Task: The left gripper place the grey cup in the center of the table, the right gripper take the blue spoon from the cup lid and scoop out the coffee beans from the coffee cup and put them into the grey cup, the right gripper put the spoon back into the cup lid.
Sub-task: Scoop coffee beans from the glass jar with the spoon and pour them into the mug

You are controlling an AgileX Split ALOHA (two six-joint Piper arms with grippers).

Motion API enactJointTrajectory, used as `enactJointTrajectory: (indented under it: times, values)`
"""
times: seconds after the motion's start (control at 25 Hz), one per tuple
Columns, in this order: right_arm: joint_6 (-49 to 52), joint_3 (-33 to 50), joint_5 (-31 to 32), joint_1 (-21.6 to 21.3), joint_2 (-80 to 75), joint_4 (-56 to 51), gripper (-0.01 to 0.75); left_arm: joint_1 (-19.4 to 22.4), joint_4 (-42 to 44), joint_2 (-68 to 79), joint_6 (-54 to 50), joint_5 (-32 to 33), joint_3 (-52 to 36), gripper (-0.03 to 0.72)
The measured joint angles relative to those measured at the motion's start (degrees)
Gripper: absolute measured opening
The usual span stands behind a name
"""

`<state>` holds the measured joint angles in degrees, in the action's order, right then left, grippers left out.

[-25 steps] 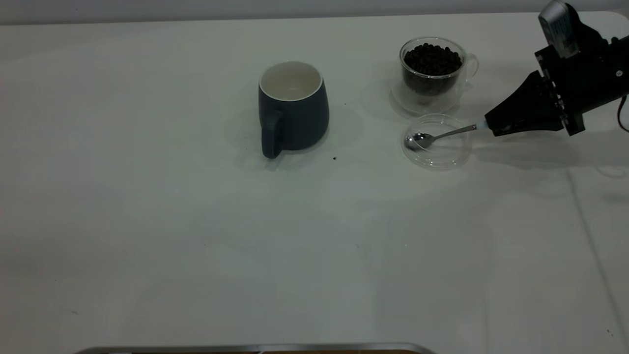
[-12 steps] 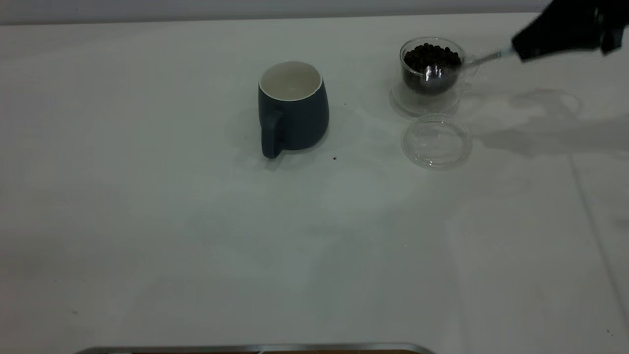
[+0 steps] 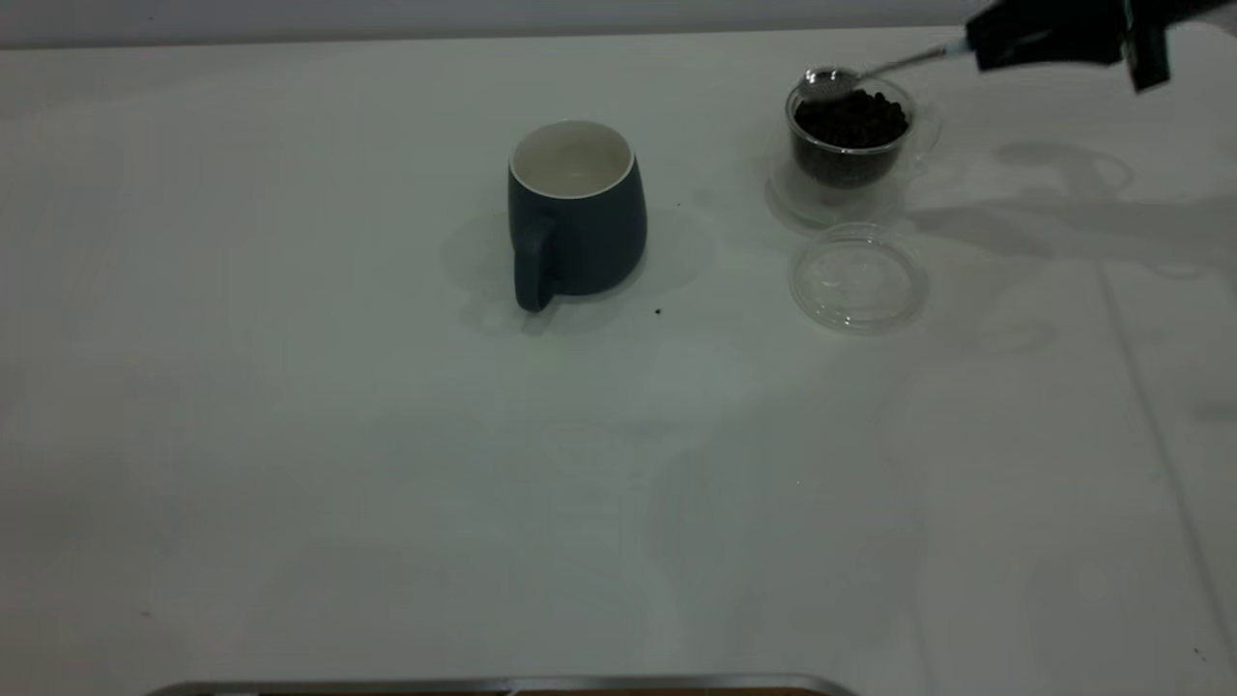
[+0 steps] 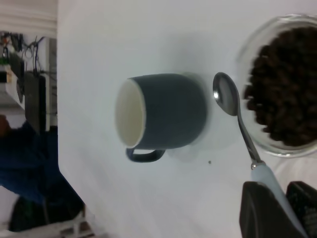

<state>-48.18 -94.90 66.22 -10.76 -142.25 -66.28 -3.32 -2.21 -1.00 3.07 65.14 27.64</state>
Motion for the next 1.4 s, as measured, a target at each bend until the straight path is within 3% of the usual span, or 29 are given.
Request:
enactJointTrajectory:
  times: [0.52,1.4]
  values:
    - [5.3,-1.2,-4.4,-0.5,-2.9,-0.3,0.102,0.0,0.0,0.0,0.0,0.0,0.0,0.566]
    - [9.3,-1.4,-4.9,-1.4,-4.9,0.6,0.102,0.0,0.0,0.0,0.0,0.0,0.0,0.566]
